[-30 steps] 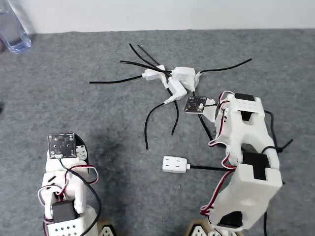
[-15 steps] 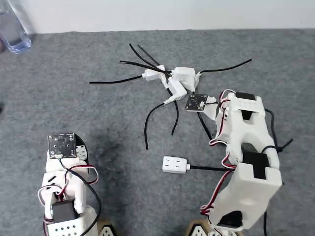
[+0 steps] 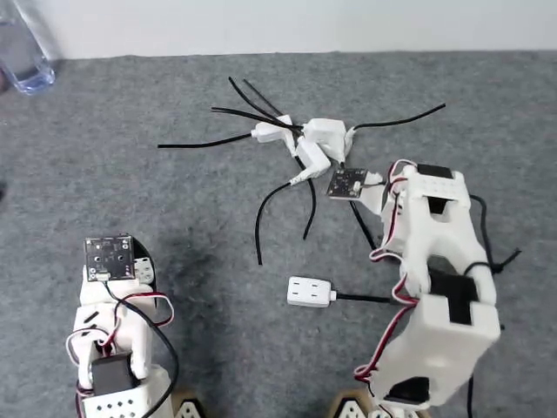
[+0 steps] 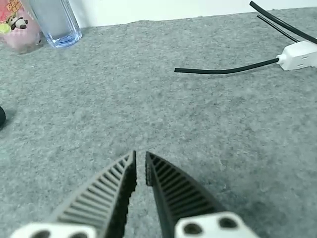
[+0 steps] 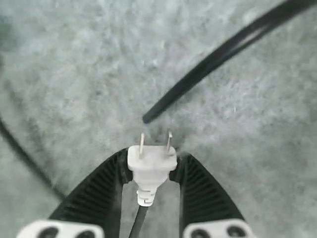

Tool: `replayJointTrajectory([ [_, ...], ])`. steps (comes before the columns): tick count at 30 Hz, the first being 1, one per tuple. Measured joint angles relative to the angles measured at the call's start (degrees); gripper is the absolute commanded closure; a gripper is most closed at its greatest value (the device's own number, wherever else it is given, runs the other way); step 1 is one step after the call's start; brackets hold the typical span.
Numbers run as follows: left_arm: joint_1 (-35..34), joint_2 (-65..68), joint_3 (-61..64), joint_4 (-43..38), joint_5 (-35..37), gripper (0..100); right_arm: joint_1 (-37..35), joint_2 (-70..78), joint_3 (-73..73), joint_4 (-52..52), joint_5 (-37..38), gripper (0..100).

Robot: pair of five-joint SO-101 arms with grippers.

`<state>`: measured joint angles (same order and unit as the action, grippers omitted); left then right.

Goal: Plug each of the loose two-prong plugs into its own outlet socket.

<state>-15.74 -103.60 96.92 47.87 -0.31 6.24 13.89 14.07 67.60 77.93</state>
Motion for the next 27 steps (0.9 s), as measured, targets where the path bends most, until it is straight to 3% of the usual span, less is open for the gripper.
replayJointTrajectory([
  [8,1.4,0.0,0.0,1.1,0.1,96,-4.5,-14.6,0.0,12.3,-1.7,99.0],
  [16,17.3,0.0,0.0,15.7,-0.1,97,-12.2,-31.2,0.0,23.6,-4.2,99.0],
  [21,20.0,0.0,0.0,5.8,2.3,97,-18.4,-41.5,0.0,28.4,-8.8,99.0],
  [27,25.9,0.0,0.0,-10.7,17.1,99,-23.8,-47.1,2.0,28.8,-17.4,99.0],
])
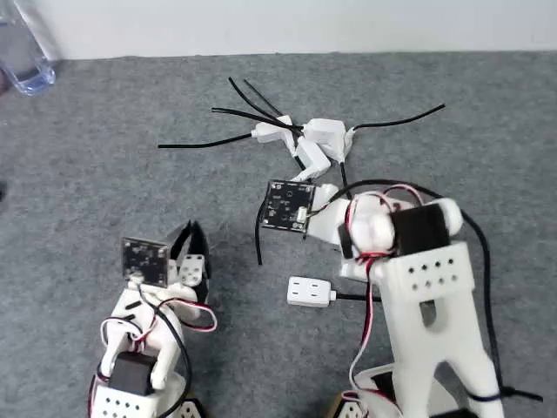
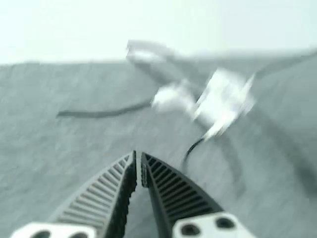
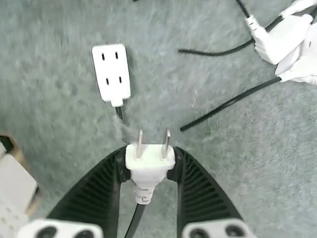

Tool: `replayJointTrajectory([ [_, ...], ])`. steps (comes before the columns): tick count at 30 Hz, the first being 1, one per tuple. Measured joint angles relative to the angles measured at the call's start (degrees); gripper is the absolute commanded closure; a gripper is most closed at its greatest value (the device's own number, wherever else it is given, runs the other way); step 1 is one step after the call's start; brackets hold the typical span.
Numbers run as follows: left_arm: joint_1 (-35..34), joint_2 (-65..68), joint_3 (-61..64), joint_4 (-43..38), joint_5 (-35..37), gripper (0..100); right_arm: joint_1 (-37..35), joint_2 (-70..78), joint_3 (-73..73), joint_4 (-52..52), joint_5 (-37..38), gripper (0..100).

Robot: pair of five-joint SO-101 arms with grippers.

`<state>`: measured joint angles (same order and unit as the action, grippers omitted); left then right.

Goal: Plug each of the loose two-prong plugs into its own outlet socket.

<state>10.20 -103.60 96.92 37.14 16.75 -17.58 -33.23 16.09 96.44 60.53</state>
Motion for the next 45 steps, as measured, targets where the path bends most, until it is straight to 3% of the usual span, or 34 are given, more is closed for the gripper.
replayJointTrajectory([
  [9,5.1,0.0,0.0,-13.3,25.4,99,-5.8,-13.3,14.7,-12.1,-14.2,99.0],
  [13,7.1,0.0,0.0,-17.8,33.0,99,-5.6,-19.2,23.9,-19.3,-16.9,99.0],
  [23,26.7,0.0,-0.4,-15.1,34.0,99,-8.3,-28.7,29.5,-23.9,-20.9,99.0],
  [32,33.6,0.0,-0.4,-14.7,34.1,99,-11.1,-29.3,29.5,-24.0,-21.1,99.0],
  [45,33.9,0.0,-0.4,-14.5,33.8,99,-14.1,-30.1,29.5,-24.4,-21.1,99.0],
])
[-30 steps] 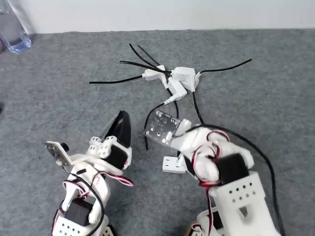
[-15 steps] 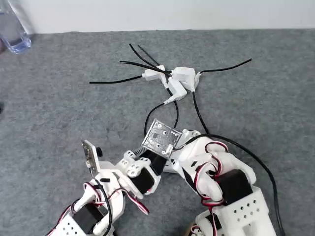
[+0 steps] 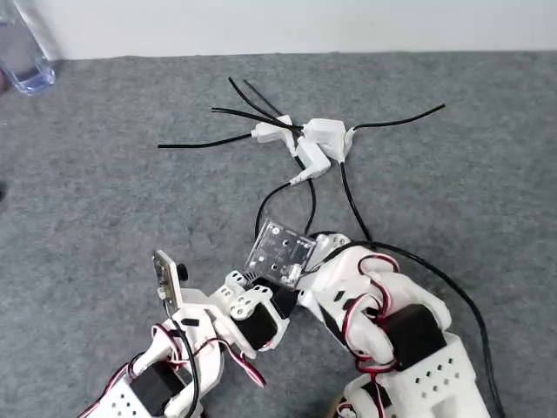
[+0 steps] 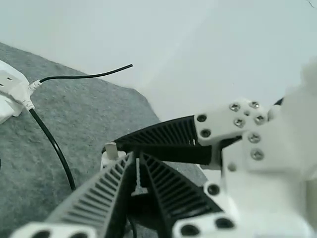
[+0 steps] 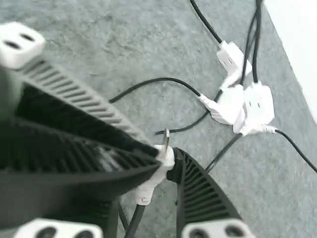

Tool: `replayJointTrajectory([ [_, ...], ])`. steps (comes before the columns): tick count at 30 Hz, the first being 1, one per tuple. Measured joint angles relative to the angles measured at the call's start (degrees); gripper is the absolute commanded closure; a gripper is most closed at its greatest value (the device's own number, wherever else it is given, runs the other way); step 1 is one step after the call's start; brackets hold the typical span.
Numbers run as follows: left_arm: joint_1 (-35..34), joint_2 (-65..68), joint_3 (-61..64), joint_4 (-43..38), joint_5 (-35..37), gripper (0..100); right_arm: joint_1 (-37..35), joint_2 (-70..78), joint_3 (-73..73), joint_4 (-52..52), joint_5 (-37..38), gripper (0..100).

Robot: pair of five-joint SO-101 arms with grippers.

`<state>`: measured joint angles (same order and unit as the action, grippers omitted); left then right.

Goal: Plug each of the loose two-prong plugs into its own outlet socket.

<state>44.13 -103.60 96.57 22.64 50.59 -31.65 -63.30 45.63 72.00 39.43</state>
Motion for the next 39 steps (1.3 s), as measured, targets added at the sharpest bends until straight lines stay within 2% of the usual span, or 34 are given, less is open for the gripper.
replayJointTrajectory([
  [12,0.4,0.0,0.0,0.1,-2.9,99,-0.4,-2.1,0.0,2.3,-0.1,99.0],
  [22,0.5,0.0,-0.1,0.0,-2.6,99,-0.4,-9.2,0.1,7.5,1.4,98.9],
  [31,0.5,0.0,-0.1,0.0,-2.6,99,-0.4,-10.4,0.1,8.1,1.5,98.9],
  [39,0.5,0.0,0.0,-0.4,-2.8,99,-0.8,-11.0,-4.0,12.9,1.6,98.9],
])
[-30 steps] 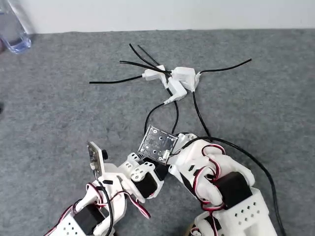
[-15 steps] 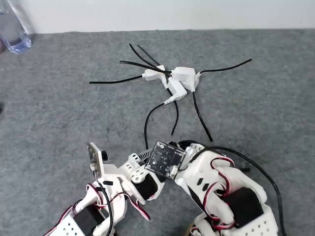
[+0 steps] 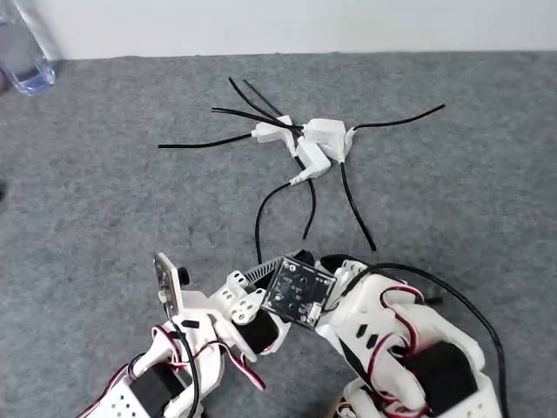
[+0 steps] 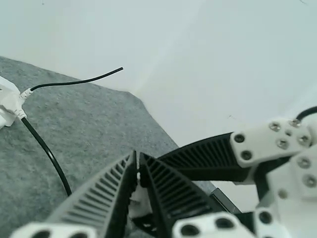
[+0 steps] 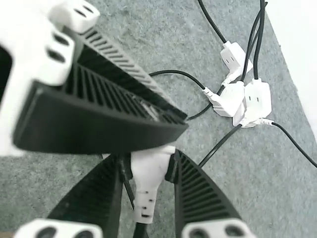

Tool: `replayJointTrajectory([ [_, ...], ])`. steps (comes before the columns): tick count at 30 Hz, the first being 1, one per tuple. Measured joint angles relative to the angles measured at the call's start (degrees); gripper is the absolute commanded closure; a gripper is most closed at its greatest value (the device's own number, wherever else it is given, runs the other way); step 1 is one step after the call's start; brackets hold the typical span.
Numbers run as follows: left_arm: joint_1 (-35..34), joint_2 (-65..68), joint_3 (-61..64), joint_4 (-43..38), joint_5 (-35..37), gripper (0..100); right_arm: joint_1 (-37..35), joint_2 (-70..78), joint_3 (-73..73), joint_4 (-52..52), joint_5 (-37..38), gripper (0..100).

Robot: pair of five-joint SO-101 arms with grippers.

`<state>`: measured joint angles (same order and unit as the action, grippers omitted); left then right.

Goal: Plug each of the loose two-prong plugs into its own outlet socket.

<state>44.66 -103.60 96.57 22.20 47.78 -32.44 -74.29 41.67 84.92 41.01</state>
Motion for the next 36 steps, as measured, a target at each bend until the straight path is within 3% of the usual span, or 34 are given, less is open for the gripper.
replayJointTrajectory([
  [36,-0.6,-0.1,-0.4,-0.1,0.1,99,0.0,-0.4,-5.2,2.0,-1.4,98.9],
])
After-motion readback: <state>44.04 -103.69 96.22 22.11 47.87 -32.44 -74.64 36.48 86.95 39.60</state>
